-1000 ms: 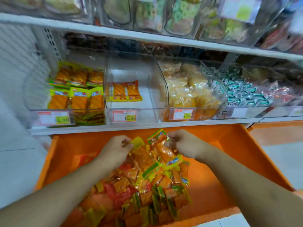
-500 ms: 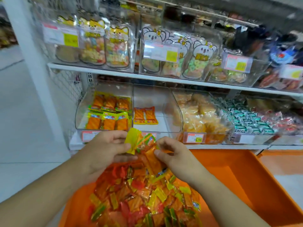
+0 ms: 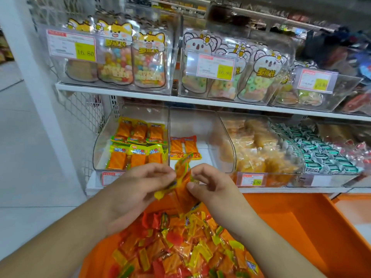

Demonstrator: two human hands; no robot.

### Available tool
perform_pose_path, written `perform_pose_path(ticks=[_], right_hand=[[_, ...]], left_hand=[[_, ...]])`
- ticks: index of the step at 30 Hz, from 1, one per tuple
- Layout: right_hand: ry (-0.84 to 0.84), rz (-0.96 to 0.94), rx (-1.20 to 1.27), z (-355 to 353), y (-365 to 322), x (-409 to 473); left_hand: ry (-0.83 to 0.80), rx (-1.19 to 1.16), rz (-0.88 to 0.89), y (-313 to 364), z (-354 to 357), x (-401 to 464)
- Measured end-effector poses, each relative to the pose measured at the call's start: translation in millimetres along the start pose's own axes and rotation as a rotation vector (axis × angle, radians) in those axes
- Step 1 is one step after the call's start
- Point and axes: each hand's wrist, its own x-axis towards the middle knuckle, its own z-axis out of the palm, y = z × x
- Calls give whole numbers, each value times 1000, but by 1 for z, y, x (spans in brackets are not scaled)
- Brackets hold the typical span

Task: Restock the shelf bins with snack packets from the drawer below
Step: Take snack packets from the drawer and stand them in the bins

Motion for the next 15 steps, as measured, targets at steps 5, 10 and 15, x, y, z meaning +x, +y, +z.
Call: perform_pose_path(ticks=[5, 10, 15], right_hand=[[42, 25, -121, -9, 3, -1], [142, 65, -30, -25, 0, -4], [172, 75, 41, -27, -5, -9]], left_hand=[[28, 24, -55, 3, -3, 2], [169, 52, 48, 6, -7, 0], [231, 127, 73, 3, -8, -8]])
